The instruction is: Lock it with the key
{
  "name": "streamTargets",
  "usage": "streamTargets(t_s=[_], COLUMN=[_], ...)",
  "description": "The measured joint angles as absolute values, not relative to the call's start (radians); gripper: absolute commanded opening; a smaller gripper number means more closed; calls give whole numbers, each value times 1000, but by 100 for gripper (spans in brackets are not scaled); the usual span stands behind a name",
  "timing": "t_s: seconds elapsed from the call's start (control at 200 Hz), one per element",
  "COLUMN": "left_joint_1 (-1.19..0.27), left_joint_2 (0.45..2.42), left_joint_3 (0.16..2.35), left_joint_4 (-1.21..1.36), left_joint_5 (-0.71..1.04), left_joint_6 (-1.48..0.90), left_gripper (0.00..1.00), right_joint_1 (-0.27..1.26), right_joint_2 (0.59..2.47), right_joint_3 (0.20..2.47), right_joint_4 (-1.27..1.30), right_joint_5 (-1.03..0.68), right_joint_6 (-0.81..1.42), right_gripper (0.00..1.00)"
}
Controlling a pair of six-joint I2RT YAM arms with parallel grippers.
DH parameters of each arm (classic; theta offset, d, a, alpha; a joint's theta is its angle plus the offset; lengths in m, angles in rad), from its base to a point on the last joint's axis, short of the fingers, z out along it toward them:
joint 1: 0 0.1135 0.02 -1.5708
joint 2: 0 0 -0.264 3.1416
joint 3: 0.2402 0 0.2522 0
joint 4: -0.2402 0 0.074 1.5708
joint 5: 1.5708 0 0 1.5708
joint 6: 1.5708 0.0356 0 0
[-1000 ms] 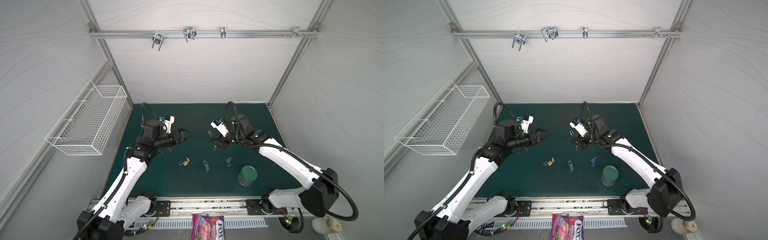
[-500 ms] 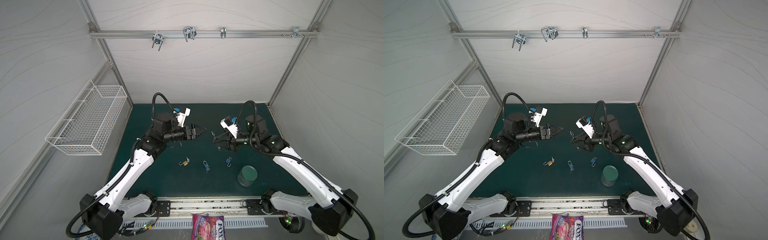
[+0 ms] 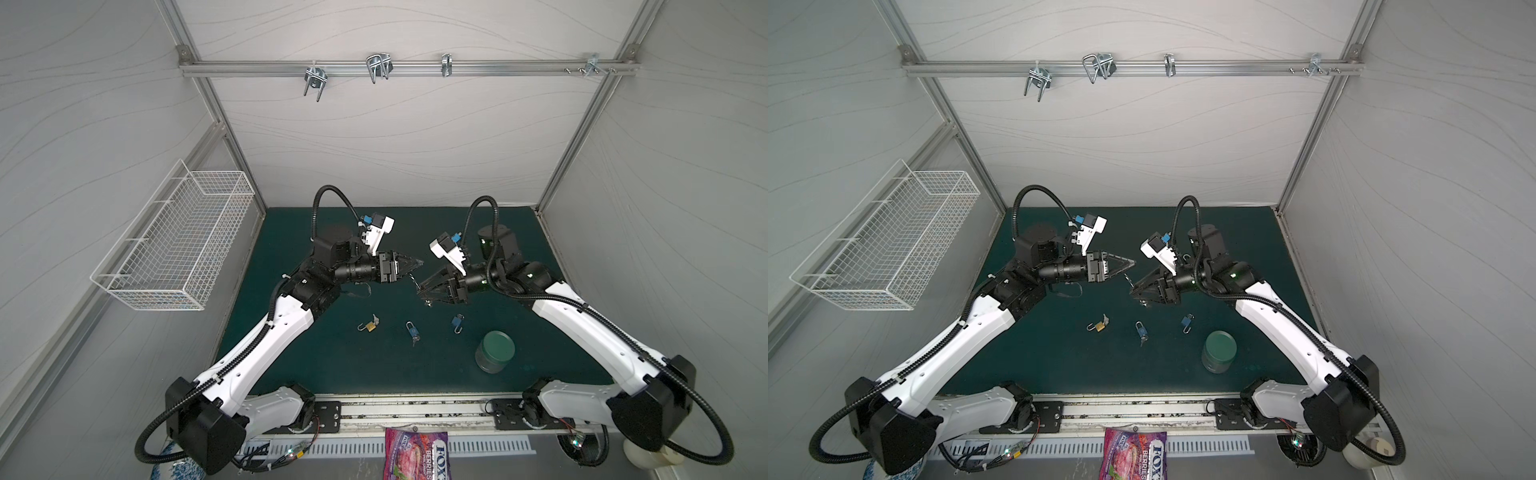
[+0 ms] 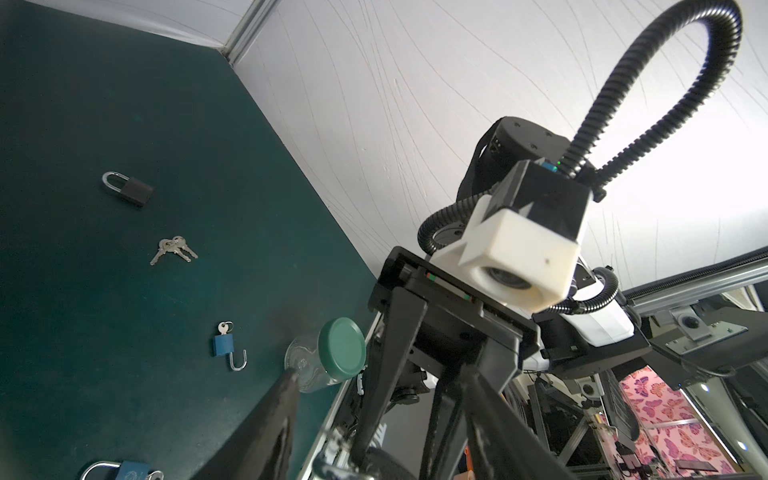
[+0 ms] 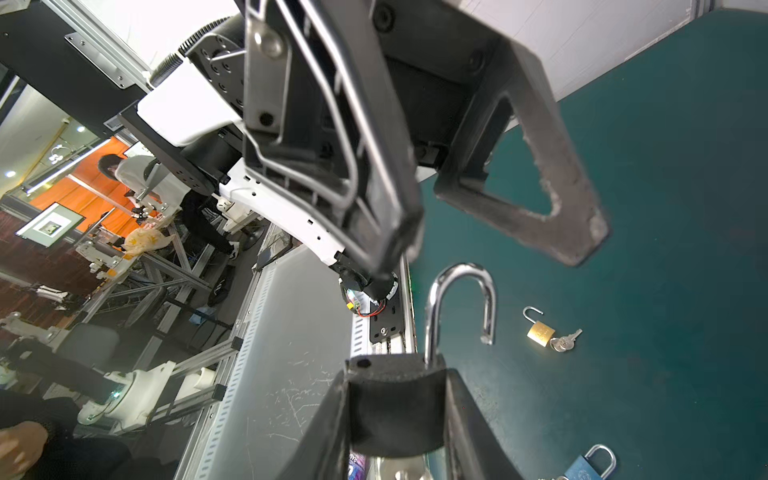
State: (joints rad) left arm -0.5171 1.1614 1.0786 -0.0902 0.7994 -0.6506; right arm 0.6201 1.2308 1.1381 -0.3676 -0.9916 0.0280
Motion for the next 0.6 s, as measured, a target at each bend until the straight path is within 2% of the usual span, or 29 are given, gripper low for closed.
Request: streamTargets(t_s=[0.195,0.335,0.44,0.6], left_joint_1=[-527,-527,-527,-529], left_joint_2=[1161,1161,1162,1162], left_joint_3=[1054,1050,1050,1050], left_joint_4=[-79,-78,-78,-77], left_joint_5=[825,827,823,831], left_joint_6=[-651,-651,-651,-650], left_gripper=[54,41,35,35], right_joint_1=[601,588,587,581], right_joint_2=[1215,1201,1198,1195], right_joint_3=[1137,1132,1132,1132], right_joint_4=[-358,-357,-360,-380], right_joint_5=[-980,-961,-955,-908], right_joint_6=[38,38,36,34], right_gripper=[0,0,0,0])
